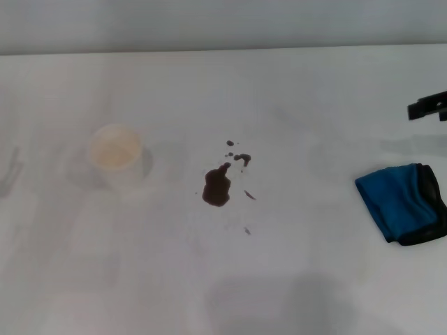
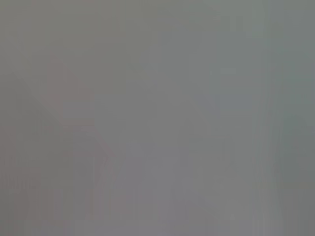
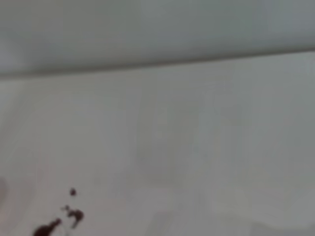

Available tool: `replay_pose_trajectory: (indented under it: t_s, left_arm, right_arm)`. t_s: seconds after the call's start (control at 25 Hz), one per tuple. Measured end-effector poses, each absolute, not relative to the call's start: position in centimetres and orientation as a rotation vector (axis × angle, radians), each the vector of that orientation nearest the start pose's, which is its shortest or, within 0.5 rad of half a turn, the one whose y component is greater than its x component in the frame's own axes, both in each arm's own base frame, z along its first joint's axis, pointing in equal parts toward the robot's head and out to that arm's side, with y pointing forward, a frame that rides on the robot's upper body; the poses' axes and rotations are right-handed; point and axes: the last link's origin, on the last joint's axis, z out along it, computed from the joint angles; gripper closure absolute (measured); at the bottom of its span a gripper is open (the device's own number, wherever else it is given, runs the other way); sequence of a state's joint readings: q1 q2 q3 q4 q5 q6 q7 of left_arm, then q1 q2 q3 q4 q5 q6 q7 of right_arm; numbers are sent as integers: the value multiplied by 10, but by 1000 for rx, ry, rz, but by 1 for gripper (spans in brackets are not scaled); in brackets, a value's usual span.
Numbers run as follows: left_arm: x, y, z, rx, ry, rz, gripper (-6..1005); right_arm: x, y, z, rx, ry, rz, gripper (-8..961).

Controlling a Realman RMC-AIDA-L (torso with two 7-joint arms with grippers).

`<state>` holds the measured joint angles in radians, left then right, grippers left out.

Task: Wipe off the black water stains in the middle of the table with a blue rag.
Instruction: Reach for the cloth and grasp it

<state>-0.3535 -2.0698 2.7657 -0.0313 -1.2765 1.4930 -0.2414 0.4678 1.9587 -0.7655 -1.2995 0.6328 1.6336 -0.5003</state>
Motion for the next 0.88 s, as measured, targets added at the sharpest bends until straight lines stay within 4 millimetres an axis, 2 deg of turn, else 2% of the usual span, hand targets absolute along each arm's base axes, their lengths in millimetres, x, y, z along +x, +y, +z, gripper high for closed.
replay_pose_trajectory:
  t_s: [0.16, 0.32, 0.48, 0.6, 0.88]
  left_arm:
    - [-353, 283, 33, -1526, -357, -748, 112]
    - [-356, 280, 38, -1494, -353, -748, 112]
    - [-357, 279, 40, -1477, -349, -746, 112]
    - [-357, 279, 41, -1475, -347, -743, 113]
    - [-362, 279, 47, -1463, -340, -714, 112]
  right_arm:
    - [264, 345, 117, -2014, 1515, -172, 191]
    - [245, 350, 89, -1991, 1445, -360, 189]
    - [238, 349, 70, -1924, 1389, -529, 190]
    - [236, 347, 62, -1896, 1388, -583, 191]
    - [250, 336, 39, -1877, 1475, -716, 191]
